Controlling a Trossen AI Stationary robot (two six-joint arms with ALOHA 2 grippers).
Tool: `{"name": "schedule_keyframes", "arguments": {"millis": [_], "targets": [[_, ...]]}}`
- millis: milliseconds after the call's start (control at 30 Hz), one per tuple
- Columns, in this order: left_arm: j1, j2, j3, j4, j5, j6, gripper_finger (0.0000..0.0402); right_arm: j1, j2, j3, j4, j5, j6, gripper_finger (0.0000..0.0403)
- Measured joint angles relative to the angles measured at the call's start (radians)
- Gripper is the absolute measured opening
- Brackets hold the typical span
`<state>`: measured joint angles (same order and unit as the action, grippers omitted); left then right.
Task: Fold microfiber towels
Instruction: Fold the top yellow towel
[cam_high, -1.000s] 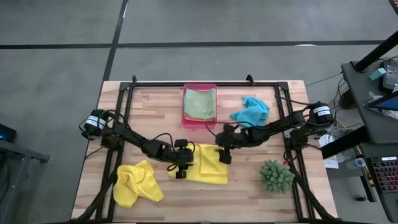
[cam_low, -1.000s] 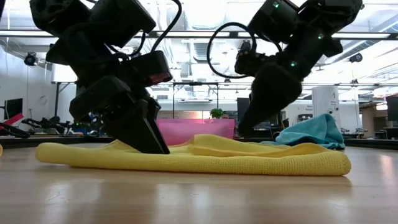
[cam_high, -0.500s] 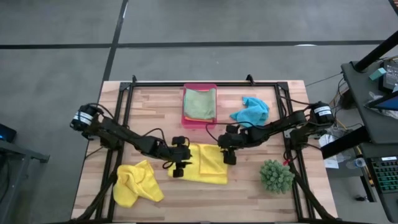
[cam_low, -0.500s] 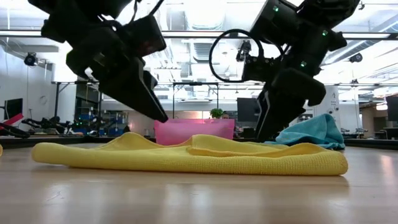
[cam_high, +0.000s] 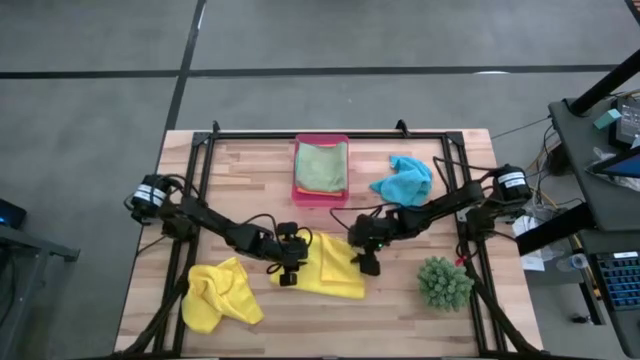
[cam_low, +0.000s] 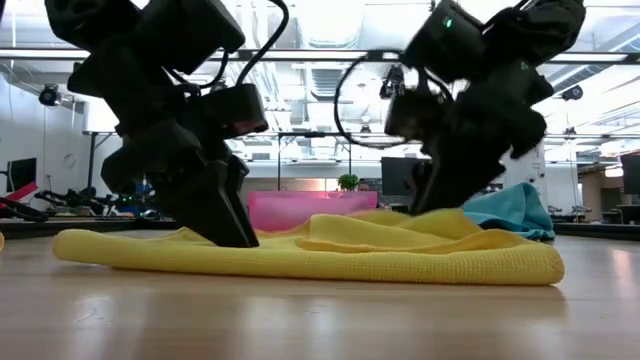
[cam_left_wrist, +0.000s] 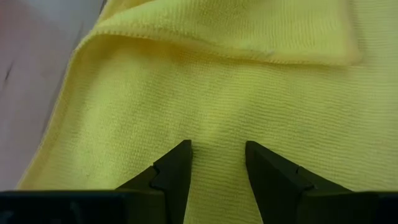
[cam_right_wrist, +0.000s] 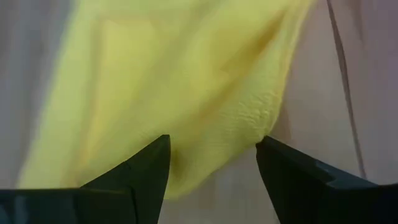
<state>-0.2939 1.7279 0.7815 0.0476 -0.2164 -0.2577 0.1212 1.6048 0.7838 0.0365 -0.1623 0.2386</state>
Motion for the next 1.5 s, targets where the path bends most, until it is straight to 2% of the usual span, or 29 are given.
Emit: {"name": "schedule_keyframes", "arguments": {"millis": [233, 467, 567, 700, 767, 967, 1100, 1267, 1400, 1500], "targets": [[0.000, 0.002, 0.000, 0.000, 0.000, -0.014, 0.0138, 0.032, -0.026, 0.015, 0.149, -0.003, -0.012, 0.0226], [0.000, 0.002, 0.001, -0.001, -0.004, -0.020, 0.0138, 0.079, -0.017, 0.014, 0.167, 0.022, 0.029, 0.0226], [0.000, 0.002, 0.001, -0.001, -0.010, -0.020, 0.0138, 0.092, -0.024, 0.018, 0.102, 0.146, 0.011, 0.0226], [0.000, 0.003, 0.002, -0.003, -0.019, -0.024, 0.0138, 0.091, -0.040, 0.044, -0.149, 0.496, 0.005, 0.0226], [0.000, 0.003, 0.002, -0.003, -0.020, -0.024, 0.0138, 0.093, -0.048, 0.055, -0.223, 0.599, 0.008, 0.0226], [0.000, 0.003, 0.002, -0.003, -0.021, -0.024, 0.0138, 0.116, -0.064, 0.065, -0.217, 0.587, -0.002, 0.0226], [0.000, 0.003, 0.001, -0.004, -0.023, -0.026, 0.0138, 0.119, -0.053, 0.062, -0.142, 0.455, -0.003, 0.0226], [0.000, 0.003, 0.003, -0.033, -0.026, -0.038, 0.0138, 0.118, -0.022, 0.046, -0.137, 0.429, 0.015, 0.0226], [0.000, 0.000, 0.004, -0.099, -0.030, -0.083, 0.0138, 0.120, -0.001, 0.019, -0.068, 0.340, 0.037, 0.0226], [0.000, 0.000, 0.004, -0.104, -0.030, -0.085, 0.0138, 0.118, 0.019, 0.001, -0.079, 0.346, 0.055, 0.0226]]}}
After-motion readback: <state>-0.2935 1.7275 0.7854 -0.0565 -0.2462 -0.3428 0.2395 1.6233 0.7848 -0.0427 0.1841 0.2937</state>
